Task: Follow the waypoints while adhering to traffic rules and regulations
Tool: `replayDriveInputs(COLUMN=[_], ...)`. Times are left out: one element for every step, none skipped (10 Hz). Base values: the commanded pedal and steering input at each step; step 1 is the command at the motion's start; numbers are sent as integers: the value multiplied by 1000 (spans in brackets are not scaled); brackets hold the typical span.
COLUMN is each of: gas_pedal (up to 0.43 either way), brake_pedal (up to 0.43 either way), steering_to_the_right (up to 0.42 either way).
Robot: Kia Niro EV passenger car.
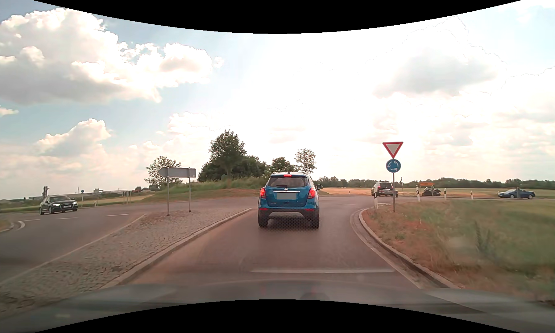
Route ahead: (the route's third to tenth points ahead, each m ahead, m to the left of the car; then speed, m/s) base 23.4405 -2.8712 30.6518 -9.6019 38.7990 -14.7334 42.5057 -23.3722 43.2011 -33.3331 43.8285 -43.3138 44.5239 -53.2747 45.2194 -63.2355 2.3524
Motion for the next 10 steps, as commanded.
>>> replayDriveInputs(gas_pedal=[0, 0, 0, 0, 0, 0, 0, 0, 0, 0], brake_pedal=[152, 152, 152, 152, 152, 152, 152, 152, 152, 152], steering_to_the_right=[24, 24, 24, 24, 24, 24, 24, 24, 24, 22])
